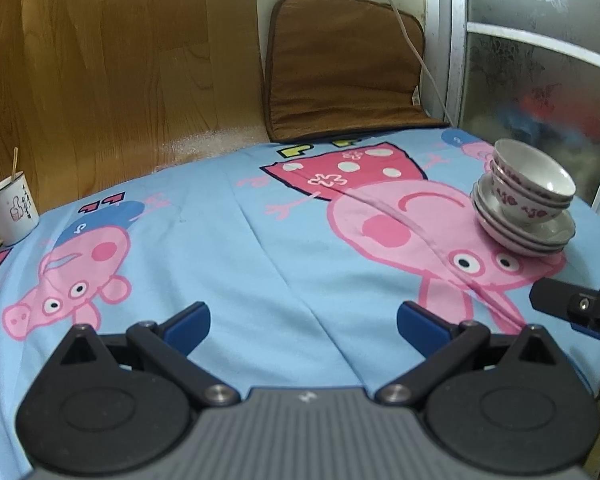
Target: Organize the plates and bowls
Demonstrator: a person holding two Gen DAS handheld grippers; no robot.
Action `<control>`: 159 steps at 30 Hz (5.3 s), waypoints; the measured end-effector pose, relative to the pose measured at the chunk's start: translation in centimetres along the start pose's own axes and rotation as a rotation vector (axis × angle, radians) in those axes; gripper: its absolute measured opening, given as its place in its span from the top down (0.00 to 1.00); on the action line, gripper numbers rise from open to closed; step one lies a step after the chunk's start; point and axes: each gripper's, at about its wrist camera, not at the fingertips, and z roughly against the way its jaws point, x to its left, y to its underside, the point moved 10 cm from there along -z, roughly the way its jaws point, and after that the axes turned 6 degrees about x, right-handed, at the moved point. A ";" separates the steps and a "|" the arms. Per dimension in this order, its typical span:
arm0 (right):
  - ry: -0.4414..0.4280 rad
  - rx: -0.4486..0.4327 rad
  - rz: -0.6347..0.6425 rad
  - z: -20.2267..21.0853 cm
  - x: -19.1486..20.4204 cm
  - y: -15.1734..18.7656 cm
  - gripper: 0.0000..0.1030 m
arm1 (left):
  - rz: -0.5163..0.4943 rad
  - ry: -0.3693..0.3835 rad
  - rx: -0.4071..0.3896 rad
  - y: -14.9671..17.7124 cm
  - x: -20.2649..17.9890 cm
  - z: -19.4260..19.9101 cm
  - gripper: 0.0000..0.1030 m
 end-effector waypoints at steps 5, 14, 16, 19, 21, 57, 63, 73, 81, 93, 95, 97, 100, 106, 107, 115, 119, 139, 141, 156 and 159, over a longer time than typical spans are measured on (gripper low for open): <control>-0.001 0.000 -0.001 0.0 -0.1 0.0 0.22 | -0.031 -0.023 0.013 0.2 -0.1 -0.2 0.00; -0.002 -0.005 -0.006 0.0 -0.3 0.0 0.22 | -0.031 -0.017 0.020 0.3 -0.3 0.0 0.00; -0.003 -0.008 -0.006 0.1 -0.3 0.0 0.22 | -0.033 -0.014 0.020 0.3 -0.4 0.0 0.00; -0.005 -0.012 -0.006 0.2 -0.3 -0.1 0.22 | -0.041 -0.018 0.015 0.3 -0.5 0.1 0.00; -0.005 -0.014 -0.007 0.3 -0.4 -0.1 0.22 | -0.048 -0.018 0.014 0.3 -0.7 0.1 0.00; -0.004 -0.033 -0.018 0.8 -0.4 -0.3 0.22 | -0.072 0.021 0.037 0.6 -1.4 0.3 0.00; -0.002 -0.031 -0.021 0.7 -0.3 -0.4 0.22 | -0.079 0.033 0.044 0.7 -1.7 0.2 0.00; -0.002 -0.021 -0.028 0.5 -0.6 -0.3 0.22 | -0.077 0.058 0.074 1.1 -1.8 -0.3 0.00; -0.002 -0.021 -0.028 0.4 -0.6 -0.2 0.22 | -0.063 0.083 0.098 1.5 -1.9 -0.6 0.00; -0.002 -0.020 -0.029 0.4 -0.6 -0.2 0.22 | -0.066 0.082 0.123 1.8 -1.9 -1.1 0.00; -0.001 -0.018 -0.030 0.4 -0.7 -0.2 0.22 | -0.067 0.081 0.126 1.9 -1.9 -1.2 0.00; 0.000 -0.016 -0.032 0.3 -0.7 0.0 0.22 | -0.068 0.080 0.128 1.9 -2.0 -1.2 0.00; 0.001 -0.015 -0.035 0.3 -0.8 0.2 0.22 | -0.069 0.079 0.130 1.9 -2.0 -1.3 0.00; 0.001 -0.014 -0.036 0.2 -0.9 0.2 0.22 | -0.071 0.078 0.134 2.1 -2.1 -1.4 0.00; 0.001 -0.015 -0.036 0.2 -0.9 0.2 0.22 | -0.072 0.077 0.135 2.1 -2.1 -1.4 0.00; 0.000 -0.013 -0.035 0.3 -0.9 0.1 0.22 | -0.076 0.076 0.147 2.2 -2.2 -1.6 0.00; 0.001 -0.013 -0.036 0.2 -1.0 0.1 0.22 | -0.076 0.075 0.152 2.3 -2.2 -1.7 0.00; 0.002 -0.015 -0.039 0.3 -1.0 0.0 0.22 | -0.076 0.075 0.151 2.2 -2.1 -1.8 0.00; 0.002 -0.016 -0.040 0.3 -1.0 0.0 0.22 | -0.076 0.075 0.151 2.2 -2.1 -1.8 0.00; 0.003 -0.014 -0.042 0.2 -1.0 0.0 0.22 | -0.075 0.078 0.152 2.1 -2.0 -1.9 0.00; 0.003 -0.014 -0.042 0.2 -1.0 0.0 0.22 | -0.076 0.089 0.147 2.1 -2.2 -1.9 0.00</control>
